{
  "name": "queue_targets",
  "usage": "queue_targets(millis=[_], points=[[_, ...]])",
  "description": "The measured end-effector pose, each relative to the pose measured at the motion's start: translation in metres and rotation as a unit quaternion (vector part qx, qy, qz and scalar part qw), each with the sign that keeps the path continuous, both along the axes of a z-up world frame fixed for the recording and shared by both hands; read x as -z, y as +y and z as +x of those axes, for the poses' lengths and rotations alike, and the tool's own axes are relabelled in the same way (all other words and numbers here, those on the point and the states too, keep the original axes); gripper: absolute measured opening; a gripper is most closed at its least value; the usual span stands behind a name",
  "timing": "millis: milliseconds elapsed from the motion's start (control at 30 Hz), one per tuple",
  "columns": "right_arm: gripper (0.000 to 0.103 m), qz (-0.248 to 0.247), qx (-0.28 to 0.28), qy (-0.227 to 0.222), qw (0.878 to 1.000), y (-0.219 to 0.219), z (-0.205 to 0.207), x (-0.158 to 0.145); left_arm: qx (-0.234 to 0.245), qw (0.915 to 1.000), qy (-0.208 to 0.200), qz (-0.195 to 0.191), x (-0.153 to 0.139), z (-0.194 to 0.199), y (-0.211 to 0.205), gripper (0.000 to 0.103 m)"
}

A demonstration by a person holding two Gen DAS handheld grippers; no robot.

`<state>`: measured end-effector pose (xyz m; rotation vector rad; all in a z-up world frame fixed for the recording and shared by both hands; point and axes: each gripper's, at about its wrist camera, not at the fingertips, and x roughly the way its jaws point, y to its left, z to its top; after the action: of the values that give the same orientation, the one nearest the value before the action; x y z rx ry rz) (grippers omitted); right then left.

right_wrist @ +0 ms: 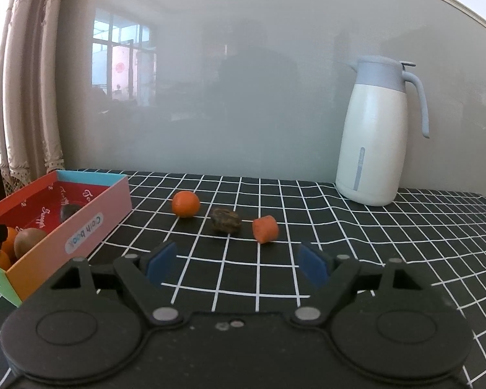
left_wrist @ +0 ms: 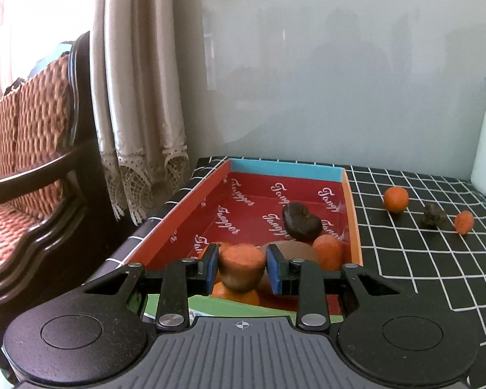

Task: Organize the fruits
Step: 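Carry the brown fruit with the left tool into the red box and release, then reach the right tool to the dark dried fruit and close on it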

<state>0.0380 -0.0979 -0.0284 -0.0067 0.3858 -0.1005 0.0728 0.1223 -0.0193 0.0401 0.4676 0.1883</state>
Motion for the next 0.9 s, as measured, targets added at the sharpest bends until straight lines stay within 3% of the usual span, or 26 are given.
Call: queue_targets(millis=[33,100,133,700,900], points=[[0.082,0.000,0.000,0.000,1.000,0.001,0.000,0.000,0.002,1.0000,-0.001,0.000,-0.001,-0.001,-0.001,0.036],[0.082,-0.001,-0.001,0.000,1.000,0.002,0.000,0.000,-0.002,1.0000,-0.008,-0.001,-0.002,-0.003,-0.002,0.060],[0.082,-0.002,-0.002,0.000,1.000,0.003,0.000,0.001,-0.004,0.9999,-0.014,0.002,-0.003,-0.004,-0.002,0.064],[0.083,-0.005,-0.003,0.001,1.000,0.006,0.002,0.001,-0.009,0.9988,-0.046,0.013,-0.009,-0.011,-0.006,0.079],[0.083,-0.006,-0.003,0.002,1.000,0.007,0.002,0.001,0.023,0.9976,-0.056,0.033,-0.008,-0.019,-0.027,0.082]])
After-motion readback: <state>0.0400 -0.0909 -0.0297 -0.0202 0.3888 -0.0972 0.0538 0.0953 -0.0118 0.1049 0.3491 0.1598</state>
